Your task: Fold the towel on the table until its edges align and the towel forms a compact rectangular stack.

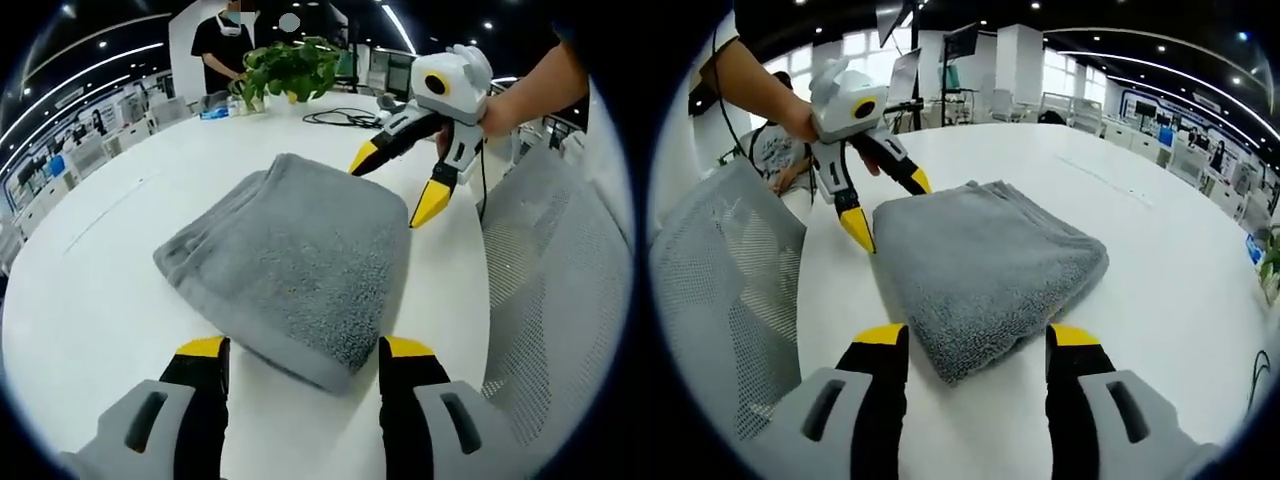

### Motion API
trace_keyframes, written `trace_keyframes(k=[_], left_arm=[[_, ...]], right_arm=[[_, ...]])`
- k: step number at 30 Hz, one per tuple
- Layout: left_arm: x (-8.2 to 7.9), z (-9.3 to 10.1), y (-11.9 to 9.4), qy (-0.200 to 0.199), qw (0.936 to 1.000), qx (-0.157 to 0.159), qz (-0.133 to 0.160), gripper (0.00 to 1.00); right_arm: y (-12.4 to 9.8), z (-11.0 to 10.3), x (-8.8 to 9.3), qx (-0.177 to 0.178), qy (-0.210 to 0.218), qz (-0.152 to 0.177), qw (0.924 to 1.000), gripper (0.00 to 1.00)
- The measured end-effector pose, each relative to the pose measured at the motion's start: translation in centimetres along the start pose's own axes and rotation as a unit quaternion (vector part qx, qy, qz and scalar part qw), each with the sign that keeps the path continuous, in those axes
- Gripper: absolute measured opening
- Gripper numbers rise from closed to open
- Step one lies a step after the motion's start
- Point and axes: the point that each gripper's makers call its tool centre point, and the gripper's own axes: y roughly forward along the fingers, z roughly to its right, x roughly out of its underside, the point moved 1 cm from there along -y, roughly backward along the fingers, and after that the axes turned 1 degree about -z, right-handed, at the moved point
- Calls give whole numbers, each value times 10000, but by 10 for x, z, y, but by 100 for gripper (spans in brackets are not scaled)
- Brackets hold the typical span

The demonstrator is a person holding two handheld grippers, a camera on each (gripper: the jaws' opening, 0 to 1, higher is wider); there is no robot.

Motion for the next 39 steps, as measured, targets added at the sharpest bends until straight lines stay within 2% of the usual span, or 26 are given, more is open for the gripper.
trace_keyframes(k=[9,26,39], left_arm=[[2,-3,6,-15,9999,-14,-115,61],[0,-10,16,83,9997,116,-197,62],[-10,-21,23,87,9997,111,-206,62]], right_arm=[[8,-2,5,-11,218,-156,9996,56],[19,2,4,76,382,-148,9991,55],[25,19,2,211,439,-176,9987,55]])
